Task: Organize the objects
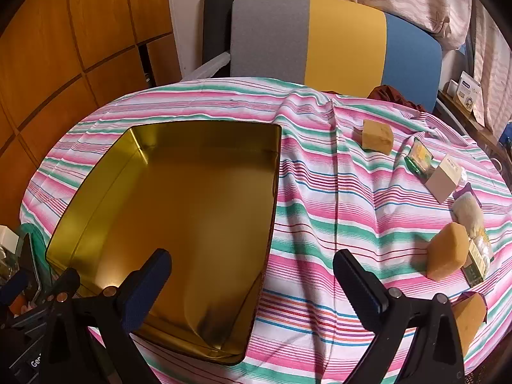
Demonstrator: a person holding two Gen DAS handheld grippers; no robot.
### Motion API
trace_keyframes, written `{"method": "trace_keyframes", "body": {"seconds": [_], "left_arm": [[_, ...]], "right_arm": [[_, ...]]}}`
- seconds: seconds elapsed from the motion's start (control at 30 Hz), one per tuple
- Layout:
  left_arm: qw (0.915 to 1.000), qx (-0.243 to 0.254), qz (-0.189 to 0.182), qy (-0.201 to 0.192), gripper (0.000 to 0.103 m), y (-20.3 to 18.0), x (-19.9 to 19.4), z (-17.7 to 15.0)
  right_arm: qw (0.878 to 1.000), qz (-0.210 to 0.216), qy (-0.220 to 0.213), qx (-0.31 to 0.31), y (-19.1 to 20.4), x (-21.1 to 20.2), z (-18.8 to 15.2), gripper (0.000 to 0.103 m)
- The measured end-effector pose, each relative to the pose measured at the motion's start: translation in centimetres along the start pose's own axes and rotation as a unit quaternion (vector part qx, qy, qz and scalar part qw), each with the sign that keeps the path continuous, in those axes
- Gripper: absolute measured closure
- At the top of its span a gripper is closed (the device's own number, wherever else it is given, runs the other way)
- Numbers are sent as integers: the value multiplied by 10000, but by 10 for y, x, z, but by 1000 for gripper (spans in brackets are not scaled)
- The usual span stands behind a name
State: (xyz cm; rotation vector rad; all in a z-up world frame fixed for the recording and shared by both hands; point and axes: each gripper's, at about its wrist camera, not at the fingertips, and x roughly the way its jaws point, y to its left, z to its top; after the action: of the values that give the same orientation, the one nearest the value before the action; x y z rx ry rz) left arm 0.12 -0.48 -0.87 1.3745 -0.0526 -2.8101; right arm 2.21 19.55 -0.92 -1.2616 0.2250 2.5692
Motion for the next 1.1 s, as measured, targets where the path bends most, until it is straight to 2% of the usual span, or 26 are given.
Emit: {"method": "trace_keyframes", "body": {"seconds": [1.1], "left_arm": [[9998,146,-35,163,2,-10,3,-4]], "right_arm": [[9999,-81,-66,101,-18,-9,-2,0]]}}
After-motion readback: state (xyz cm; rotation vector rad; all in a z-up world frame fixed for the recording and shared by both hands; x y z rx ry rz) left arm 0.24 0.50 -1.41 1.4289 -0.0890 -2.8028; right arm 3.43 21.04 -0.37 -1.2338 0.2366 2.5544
